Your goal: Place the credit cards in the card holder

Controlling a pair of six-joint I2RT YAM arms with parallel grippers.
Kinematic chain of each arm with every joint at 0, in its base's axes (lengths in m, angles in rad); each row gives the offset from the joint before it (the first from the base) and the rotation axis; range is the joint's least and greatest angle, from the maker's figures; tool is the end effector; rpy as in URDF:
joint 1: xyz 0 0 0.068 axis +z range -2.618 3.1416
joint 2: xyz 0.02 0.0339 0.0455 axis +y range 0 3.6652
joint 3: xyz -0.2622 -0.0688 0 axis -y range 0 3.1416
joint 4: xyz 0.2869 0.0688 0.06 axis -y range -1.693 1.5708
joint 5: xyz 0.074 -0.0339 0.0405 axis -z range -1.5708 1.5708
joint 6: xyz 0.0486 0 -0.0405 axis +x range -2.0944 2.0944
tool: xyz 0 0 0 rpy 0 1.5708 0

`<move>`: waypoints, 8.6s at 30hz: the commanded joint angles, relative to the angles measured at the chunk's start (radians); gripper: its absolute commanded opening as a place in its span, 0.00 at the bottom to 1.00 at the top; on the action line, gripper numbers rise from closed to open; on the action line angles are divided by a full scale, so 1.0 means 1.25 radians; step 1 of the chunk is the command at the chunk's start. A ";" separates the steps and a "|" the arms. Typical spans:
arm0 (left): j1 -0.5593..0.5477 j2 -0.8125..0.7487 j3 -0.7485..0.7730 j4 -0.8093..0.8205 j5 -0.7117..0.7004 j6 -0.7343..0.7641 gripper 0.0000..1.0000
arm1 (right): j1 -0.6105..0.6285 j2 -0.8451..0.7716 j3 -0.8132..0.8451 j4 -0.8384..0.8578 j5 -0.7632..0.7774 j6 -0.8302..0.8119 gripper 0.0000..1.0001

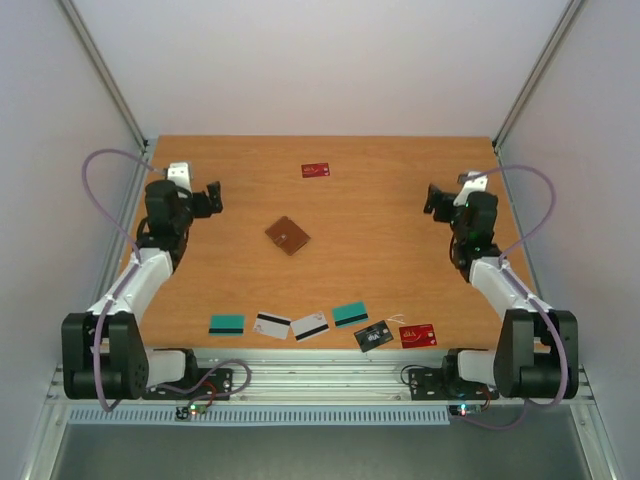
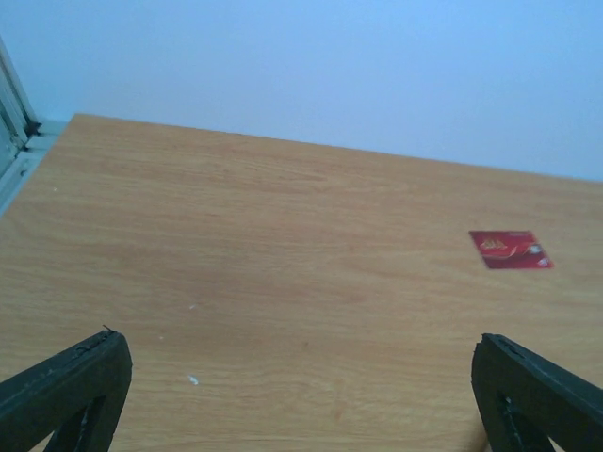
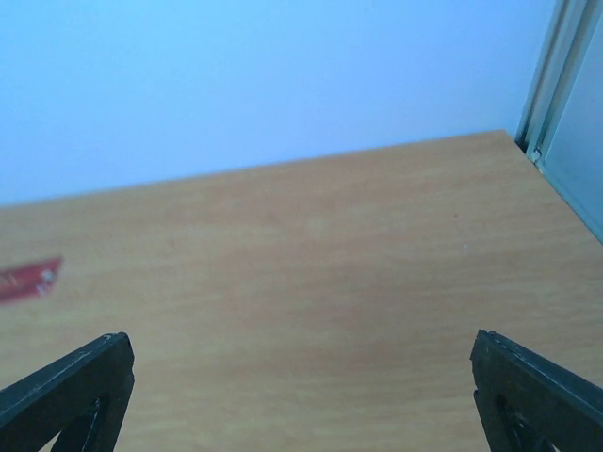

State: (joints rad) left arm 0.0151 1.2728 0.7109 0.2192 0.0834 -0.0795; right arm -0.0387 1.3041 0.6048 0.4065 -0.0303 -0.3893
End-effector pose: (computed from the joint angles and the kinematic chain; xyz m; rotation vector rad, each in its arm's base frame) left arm 0.3331 0.0010 0.2209 -0.0343 1.9139 -0.1232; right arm 0.3263 -0.0112 0.1923 -0.3472 1.8396 -0.2677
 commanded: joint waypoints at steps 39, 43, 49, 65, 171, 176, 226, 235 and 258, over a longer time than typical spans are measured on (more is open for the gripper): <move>-0.194 0.468 0.273 -0.382 0.307 -0.558 0.55 | 0.391 0.839 1.159 -1.140 -0.447 0.097 0.75; -0.195 0.499 0.287 -0.373 0.320 -0.557 0.48 | 0.408 0.875 1.186 -1.153 -0.454 0.110 0.73; -0.195 0.543 0.312 -0.367 0.339 -0.547 0.33 | 0.419 0.923 1.203 -1.159 -0.480 0.117 0.69; -0.195 0.602 0.316 -0.266 0.448 -0.514 0.05 | 0.448 0.968 1.227 -1.166 -0.530 0.142 0.27; -0.233 0.077 0.177 -0.327 0.689 -0.632 0.56 | 0.371 0.270 0.925 -1.248 -0.457 0.257 0.01; -0.287 0.074 0.342 -0.636 0.468 -0.347 0.50 | 0.413 0.282 0.942 -1.289 -0.349 0.288 0.01; -0.519 0.160 0.544 -0.711 0.072 -0.229 0.35 | 0.498 0.301 1.032 -1.283 -0.493 0.370 0.01; -0.559 0.204 0.585 -0.831 -0.196 -0.202 0.27 | 0.497 0.297 1.041 -1.327 -0.436 0.378 0.01; -0.383 -0.022 0.357 -0.597 0.425 -0.284 0.70 | 0.442 0.376 1.144 -1.441 -0.425 0.229 0.01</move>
State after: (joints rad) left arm -0.4648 1.2541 1.1606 -0.6594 0.4145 -0.3973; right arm 0.5171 1.7588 1.9926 -1.3590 -0.5240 -0.0505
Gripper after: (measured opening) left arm 0.684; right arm 0.102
